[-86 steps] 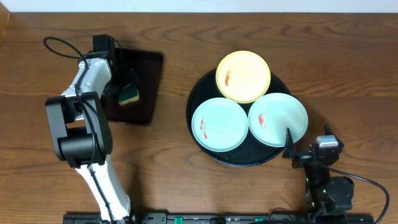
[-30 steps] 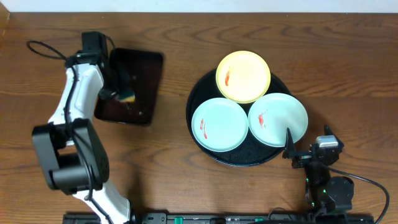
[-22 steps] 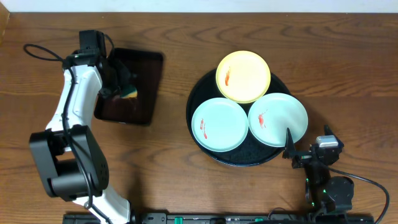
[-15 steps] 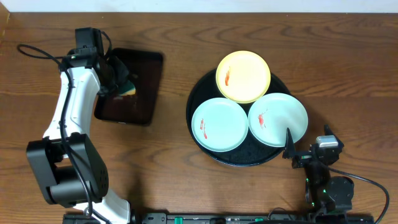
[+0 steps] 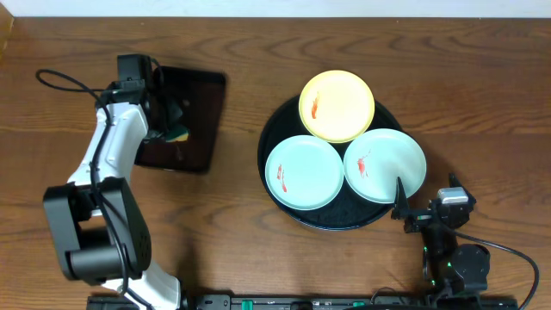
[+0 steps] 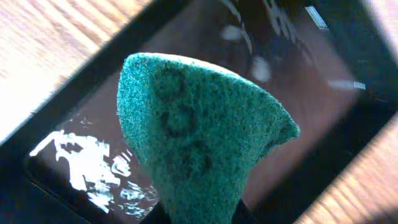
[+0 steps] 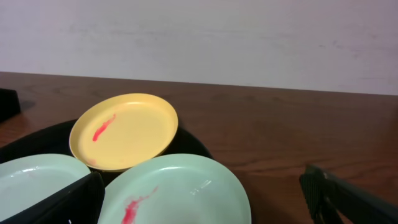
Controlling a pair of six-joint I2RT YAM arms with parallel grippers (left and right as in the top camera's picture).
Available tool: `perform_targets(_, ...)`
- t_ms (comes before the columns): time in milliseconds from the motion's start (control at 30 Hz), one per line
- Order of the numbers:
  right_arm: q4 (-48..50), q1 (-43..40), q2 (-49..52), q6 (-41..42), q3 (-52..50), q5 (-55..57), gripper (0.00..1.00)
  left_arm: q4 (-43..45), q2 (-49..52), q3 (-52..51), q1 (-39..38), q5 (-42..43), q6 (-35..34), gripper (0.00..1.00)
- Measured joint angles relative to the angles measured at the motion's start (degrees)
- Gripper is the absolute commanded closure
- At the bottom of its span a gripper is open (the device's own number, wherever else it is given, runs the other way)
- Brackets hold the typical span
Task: Clean dirty plates on tray and stack at the side
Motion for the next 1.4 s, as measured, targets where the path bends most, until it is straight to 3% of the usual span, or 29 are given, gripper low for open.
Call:
perform_targets(133,0.00,0.00,0.00,0.00,0.00,0.00,0.01,-0.07,-5.07,0.00,-0.26,2.93,-0.02,0.92)
perform_targets(267,0.00,0.00,0.00,0.00,0.00,0.00,0.01,0.17,-8.31,0.39,-1.44,0.55,0.00,0.93)
perform_targets(533,0.00,0.00,0.00,0.00,0.00,0.00,0.01,-0.39,-3.28,-1.44,-2.99,-2.36,0.00,0.93)
perform_targets(733,0.02,0.00,0.00,0.00,0.00,0.00,0.01,1.36,-3.15,-2.51,-2.97,2.73,0.00,0.92)
perform_targets(967,0.02,0.00,0.00,0.00,0.00,0.00,0.01,3.06,-11.65,-2.51,-3.02,4.68,0.11,0.93)
perform_targets(1100,0.02,0.00,0.02,0.00,0.00,0.00,0.01,3.63,-14.97,-2.47,-3.19,0.63,0.17,0.93)
perform_targets(1400,0.00,-0.02,0.00,0.00,0.00,0.00,0.01,3.93,-4.37,-4.87,-3.43,-4.31,0.20,0.93)
